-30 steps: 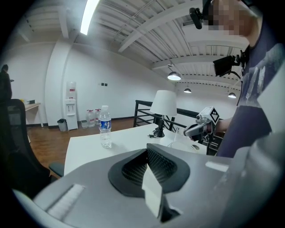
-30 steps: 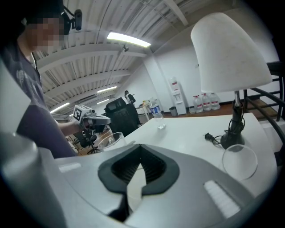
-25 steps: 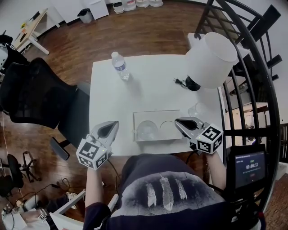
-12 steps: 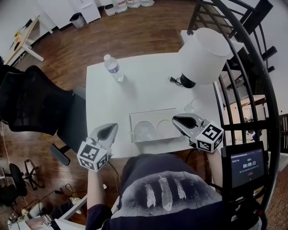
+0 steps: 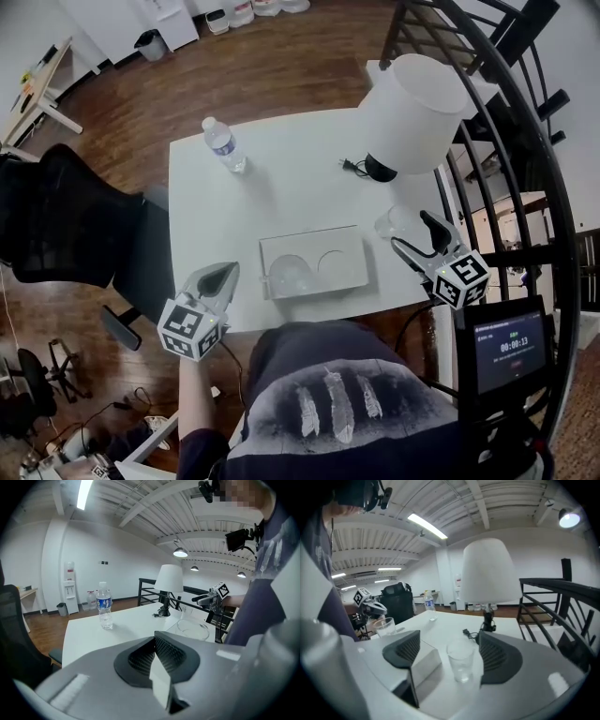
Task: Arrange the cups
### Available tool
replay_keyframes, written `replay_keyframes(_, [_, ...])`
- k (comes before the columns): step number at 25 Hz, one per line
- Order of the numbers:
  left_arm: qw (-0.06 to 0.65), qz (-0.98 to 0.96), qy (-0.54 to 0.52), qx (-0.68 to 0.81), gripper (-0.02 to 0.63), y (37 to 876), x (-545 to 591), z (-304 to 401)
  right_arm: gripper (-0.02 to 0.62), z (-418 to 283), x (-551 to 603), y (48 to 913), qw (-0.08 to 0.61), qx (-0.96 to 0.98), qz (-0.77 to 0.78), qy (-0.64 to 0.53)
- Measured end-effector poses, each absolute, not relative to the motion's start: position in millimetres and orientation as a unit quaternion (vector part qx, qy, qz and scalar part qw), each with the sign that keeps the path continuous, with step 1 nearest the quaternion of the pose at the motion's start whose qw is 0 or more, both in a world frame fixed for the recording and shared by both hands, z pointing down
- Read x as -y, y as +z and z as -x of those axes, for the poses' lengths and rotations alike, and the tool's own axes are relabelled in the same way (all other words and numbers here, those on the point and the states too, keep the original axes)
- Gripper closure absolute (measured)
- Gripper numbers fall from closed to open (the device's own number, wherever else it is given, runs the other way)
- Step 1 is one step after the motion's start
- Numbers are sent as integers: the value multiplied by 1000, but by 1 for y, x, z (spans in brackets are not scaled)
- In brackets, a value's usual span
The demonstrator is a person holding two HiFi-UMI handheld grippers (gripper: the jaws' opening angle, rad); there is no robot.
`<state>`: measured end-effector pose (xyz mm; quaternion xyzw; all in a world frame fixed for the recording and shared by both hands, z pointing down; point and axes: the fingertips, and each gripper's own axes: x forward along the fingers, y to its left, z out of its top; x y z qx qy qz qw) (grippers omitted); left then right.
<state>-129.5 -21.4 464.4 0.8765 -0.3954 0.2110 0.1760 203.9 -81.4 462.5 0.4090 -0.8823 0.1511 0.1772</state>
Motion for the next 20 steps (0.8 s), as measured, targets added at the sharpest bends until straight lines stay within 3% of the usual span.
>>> replay_keyframes(2, [176,-876,213,396,591,464,20,129,164,-225,86,471,197,867,-434,147])
replay_keyframes(5, [177,-874,218,397,591,465,18,129,142,-237,90,484,217,861,-436,147])
replay_keyframes(20, [196,-857,231,416,591,471,4,123,127,-189,110,536,253,901,-310,166])
